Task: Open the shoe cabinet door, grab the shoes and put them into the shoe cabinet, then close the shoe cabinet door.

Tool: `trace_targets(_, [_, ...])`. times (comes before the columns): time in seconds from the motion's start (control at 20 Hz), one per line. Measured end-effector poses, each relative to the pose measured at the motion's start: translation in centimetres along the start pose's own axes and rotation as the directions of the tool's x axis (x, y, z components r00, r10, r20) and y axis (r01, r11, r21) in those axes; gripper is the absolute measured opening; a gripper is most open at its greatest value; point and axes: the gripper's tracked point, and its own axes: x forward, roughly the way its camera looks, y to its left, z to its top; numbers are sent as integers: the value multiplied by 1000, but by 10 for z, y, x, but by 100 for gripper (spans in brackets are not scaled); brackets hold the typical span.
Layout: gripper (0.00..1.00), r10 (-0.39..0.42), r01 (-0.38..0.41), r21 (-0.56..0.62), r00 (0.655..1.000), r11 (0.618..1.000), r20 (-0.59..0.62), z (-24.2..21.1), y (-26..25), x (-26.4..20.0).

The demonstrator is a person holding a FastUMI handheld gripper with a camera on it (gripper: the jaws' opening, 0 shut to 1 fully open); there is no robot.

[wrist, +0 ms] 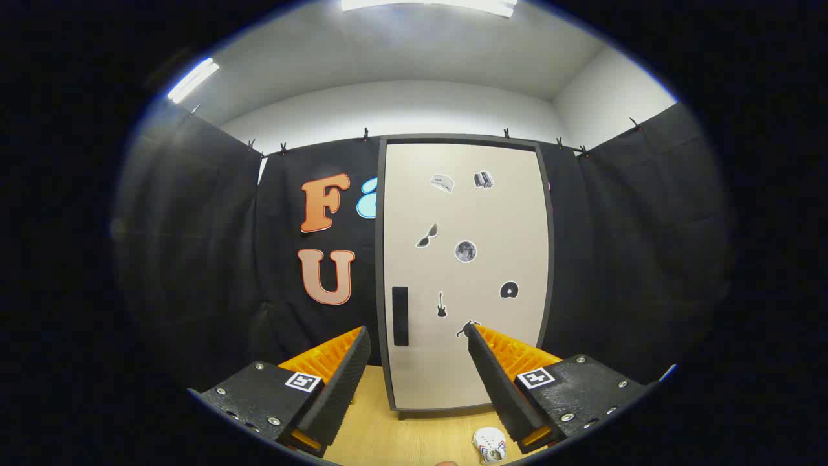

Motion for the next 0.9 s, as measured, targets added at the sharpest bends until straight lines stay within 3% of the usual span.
trace_targets(0.45, [94,-90,89,37,996,995,21,13,-34,-9])
trace_targets(0.9, [94,-99,99,36,995,994,5,-2,-40,4])
